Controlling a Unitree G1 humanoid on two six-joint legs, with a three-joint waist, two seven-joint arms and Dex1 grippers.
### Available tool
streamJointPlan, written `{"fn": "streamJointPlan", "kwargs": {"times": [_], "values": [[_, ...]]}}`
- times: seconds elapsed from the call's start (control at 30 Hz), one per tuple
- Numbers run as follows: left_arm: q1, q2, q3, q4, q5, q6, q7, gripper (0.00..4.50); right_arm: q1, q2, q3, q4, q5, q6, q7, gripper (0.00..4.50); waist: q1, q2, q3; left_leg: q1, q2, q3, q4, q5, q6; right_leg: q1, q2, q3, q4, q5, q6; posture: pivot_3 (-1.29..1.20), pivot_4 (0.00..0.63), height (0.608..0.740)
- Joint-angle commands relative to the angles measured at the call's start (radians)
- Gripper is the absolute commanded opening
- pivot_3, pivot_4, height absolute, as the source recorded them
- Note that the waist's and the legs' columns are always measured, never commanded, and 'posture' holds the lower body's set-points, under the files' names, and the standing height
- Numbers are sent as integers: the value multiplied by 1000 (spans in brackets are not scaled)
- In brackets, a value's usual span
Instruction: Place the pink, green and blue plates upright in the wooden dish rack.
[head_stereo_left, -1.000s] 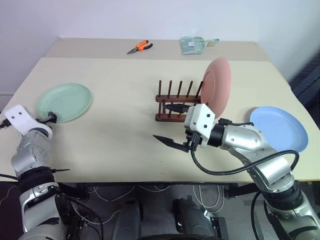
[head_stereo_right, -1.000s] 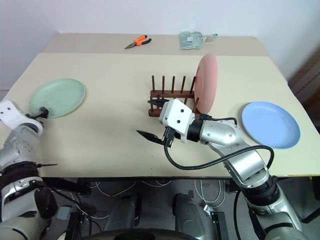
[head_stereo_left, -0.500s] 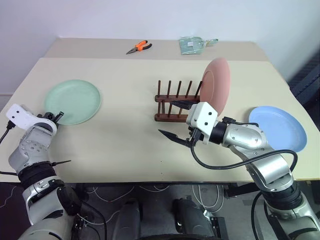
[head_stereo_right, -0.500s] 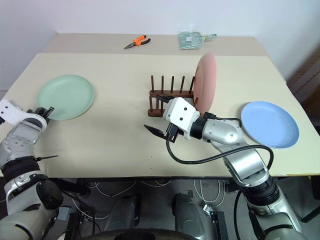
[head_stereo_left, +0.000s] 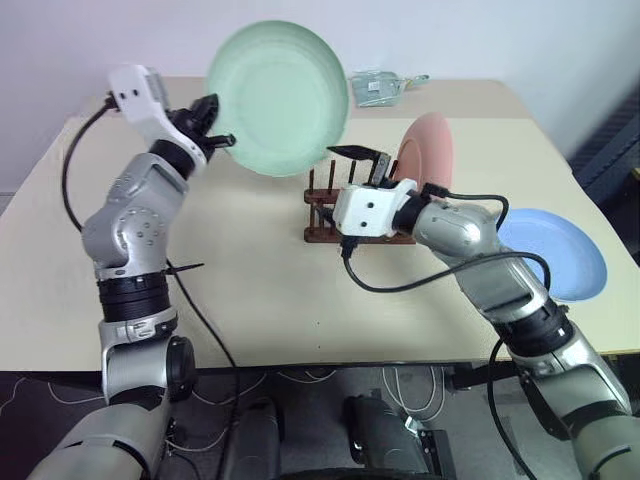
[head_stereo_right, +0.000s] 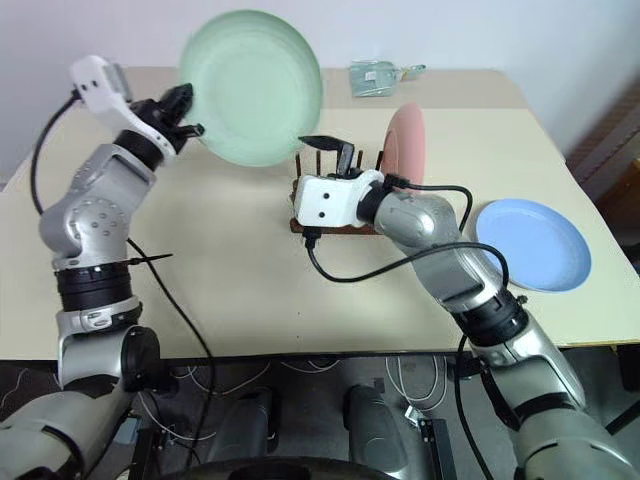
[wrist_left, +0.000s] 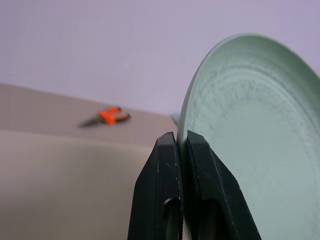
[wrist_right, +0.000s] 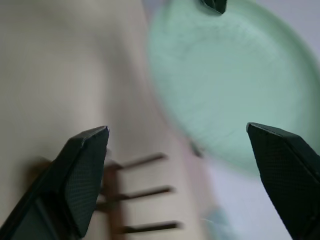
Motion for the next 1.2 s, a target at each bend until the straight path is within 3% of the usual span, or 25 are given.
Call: {"fn": "streamJointPlan", "kwargs": {"times": [0.03,0.27,0.33,0.37,0.43,0.57,0.67,0.73,0.8,0.97,1.07,1.2], "values": [[-38,-25,-20,-88,-18,39,24,0,-31,-13,27,66,-133,-104,-52,3623,0,0,0,0,0,0,0,0,0,0,0,0,0,0,0,0,150,732],[-38,-65,-7,-129,-49,110,59,0,-10,22,8,104,-184,-152,-53,28,-3,0,0,-1,0,0,0,0,0,0,0,0,0,0,1,0,150,732],[-40,-76,9,-129,-66,120,62,0,-6,28,-1,100,-198,-156,-56,28,-4,0,0,0,0,0,0,0,0,0,0,0,0,0,1,0,150,732],[-42,-86,26,-129,-89,126,64,316,-5,30,-3,97,-209,-157,-60,7,-5,0,0,0,0,-1,0,0,0,0,0,0,0,0,1,0,150,732],[-47,-99,49,-135,-112,124,65,1041,-5,30,-6,94,-227,-162,-65,0,-5,0,0,0,0,-1,0,0,0,0,0,0,0,0,1,0,150,732],[-96,-65,94,-102,-56,-27,61,3015,4,36,-32,68,-225,-158,-60,0,-4,0,0,0,0,-1,0,0,0,0,0,0,-1,0,1,0,150,732],[-108,28,112,4,63,-182,63,3015,40,57,-100,11,-156,-140,-73,0,-9,0,0,0,0,-1,0,0,0,0,0,0,0,0,1,0,150,732],[-40,152,13,65,236,-337,-17,3015,98,116,-196,-72,-23,-98,-86,0,-14,1,0,1,0,0,-1,0,0,0,0,0,0,0,1,0,150,732],[32,216,-49,119,313,-439,-97,3015,163,188,-274,-173,133,-41,-71,0,-11,2,0,2,0,0,-3,0,0,1,1,0,0,0,1,0,150,732],[218,241,-126,143,332,-622,-337,3015,330,370,-363,-443,531,259,-33,0,15,1,0,0,0,0,-1,0,-1,1,-1,-1,-1,0,0,0,150,732],[331,241,-150,95,259,-598,-491,3015,386,473,-395,-536,713,445,-98,0,16,1,0,-1,0,0,0,0,-1,1,-2,-1,-1,-1,-4,0,150,732],[418,263,-184,18,193,-506,-640,3015,392,510,-434,-559,798,537,-155,0,14,2,0,-1,1,0,0,0,-1,1,-2,-1,-1,-1,-5,0,150,732]]}}
